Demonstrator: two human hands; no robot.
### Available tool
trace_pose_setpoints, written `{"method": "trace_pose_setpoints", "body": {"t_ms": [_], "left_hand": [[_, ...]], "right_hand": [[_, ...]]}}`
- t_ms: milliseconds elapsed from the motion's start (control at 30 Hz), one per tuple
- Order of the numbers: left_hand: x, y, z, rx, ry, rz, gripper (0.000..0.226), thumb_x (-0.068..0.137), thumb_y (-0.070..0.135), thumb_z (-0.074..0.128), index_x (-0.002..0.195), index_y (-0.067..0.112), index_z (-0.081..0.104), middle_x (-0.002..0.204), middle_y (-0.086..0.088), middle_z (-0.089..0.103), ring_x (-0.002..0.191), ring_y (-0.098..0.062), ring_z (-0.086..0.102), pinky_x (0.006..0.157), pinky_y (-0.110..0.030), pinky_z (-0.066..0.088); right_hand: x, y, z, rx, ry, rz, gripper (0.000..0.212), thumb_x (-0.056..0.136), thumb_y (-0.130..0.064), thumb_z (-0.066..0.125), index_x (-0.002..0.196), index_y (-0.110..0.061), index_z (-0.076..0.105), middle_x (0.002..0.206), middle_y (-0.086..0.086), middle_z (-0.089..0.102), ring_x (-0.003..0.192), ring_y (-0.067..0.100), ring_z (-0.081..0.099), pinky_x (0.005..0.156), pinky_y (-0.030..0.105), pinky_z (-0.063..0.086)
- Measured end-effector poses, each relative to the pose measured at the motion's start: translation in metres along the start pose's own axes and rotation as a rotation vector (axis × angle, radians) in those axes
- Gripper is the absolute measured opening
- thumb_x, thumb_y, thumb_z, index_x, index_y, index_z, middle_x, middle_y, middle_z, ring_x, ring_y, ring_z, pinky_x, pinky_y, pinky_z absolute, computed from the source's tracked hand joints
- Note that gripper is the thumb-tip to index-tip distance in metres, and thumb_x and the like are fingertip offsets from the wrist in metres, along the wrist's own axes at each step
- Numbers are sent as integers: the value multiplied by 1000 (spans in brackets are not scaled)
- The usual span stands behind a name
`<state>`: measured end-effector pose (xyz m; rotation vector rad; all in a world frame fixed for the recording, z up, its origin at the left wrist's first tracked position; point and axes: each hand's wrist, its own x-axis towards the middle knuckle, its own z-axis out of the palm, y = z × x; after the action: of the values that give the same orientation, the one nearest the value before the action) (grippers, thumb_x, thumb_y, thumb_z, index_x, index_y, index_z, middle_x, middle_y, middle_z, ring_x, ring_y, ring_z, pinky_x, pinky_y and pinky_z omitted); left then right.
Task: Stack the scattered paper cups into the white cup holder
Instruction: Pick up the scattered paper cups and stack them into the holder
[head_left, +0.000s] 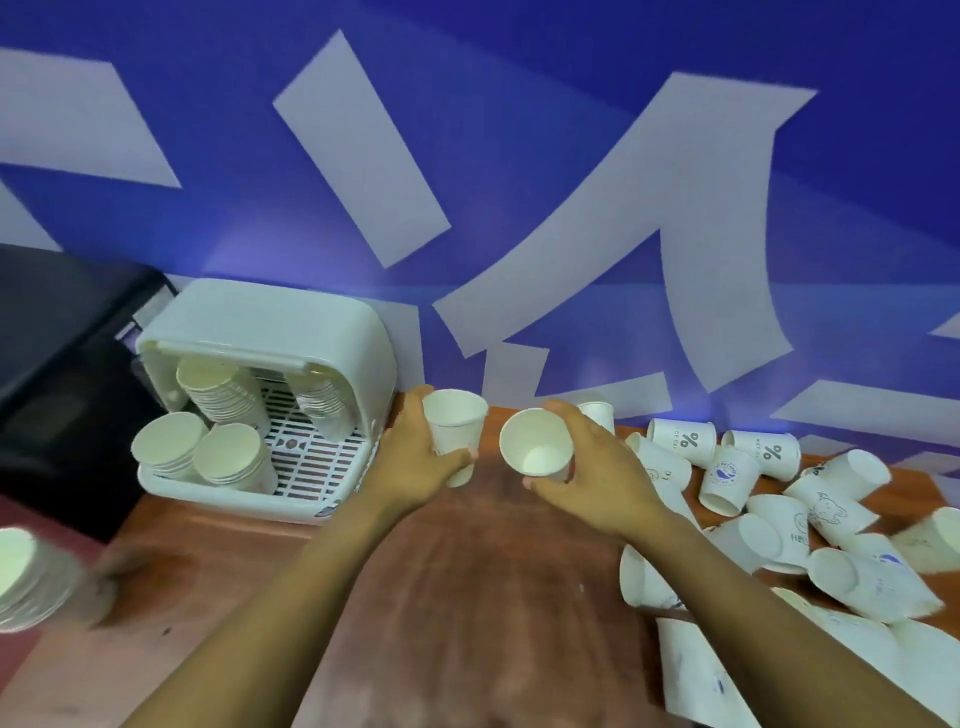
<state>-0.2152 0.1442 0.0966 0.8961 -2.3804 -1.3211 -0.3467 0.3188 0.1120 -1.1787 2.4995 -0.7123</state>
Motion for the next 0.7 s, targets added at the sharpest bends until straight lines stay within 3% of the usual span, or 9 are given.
{"method": "trace_pose_setpoints", "body": {"t_ms": [67, 133, 267, 400, 567, 700], "left_hand": [[-16, -4, -17, -5, -4, -8, 74, 63, 36, 68, 127, 21, 35, 121, 1, 50, 112, -22, 50, 94, -37, 44], [-29, -9, -35, -39, -13, -23, 69, 60, 33, 62, 123, 24, 35, 118, 2, 51, 111, -19, 51, 91, -29, 41], [-48, -26, -77, -34, -13, -11, 69, 60, 23, 69, 122, 22, 38, 118, 0, 52, 107, -18, 52, 83, -24, 38], [-56, -44, -130, 12, 2, 53, 73, 62, 19, 76, 124, 20, 38, 120, 1, 49, 107, -16, 50, 82, -24, 37], [-60, -72, -188, 53, 3, 89, 73, 68, 20, 79, 126, 23, 35, 118, 2, 46, 106, -19, 48, 80, -26, 37], [-59, -100, -222, 56, -61, 94, 76, 68, 18, 77, 130, 26, 33, 123, 0, 45, 108, -17, 46, 89, -27, 39]], "right_hand": [[-6, -15, 7, 1, 23, 13, 73, 70, -54, 72, 131, -42, 33, 133, -15, 49, 120, 14, 51, 98, 38, 47], [-10, -30, 13, 0, 32, 24, 77, 68, -58, 71, 133, -39, 36, 133, -13, 50, 120, 13, 50, 98, 37, 47], [-18, -67, 29, 0, 48, 40, 74, 70, -54, 73, 132, -32, 41, 132, -11, 49, 119, 11, 47, 94, 27, 42], [-17, -118, 52, 12, 59, 70, 77, 64, -61, 67, 131, -32, 42, 130, -11, 50, 119, 13, 49, 96, 35, 46], [-11, -183, 83, 17, 88, 116, 84, 71, -43, 75, 141, -27, 31, 141, -6, 41, 126, 18, 45, 97, 34, 44], [-6, -220, 108, 14, 105, 131, 90, 71, -42, 75, 145, -29, 25, 143, -4, 37, 126, 19, 45, 96, 36, 45]]}}
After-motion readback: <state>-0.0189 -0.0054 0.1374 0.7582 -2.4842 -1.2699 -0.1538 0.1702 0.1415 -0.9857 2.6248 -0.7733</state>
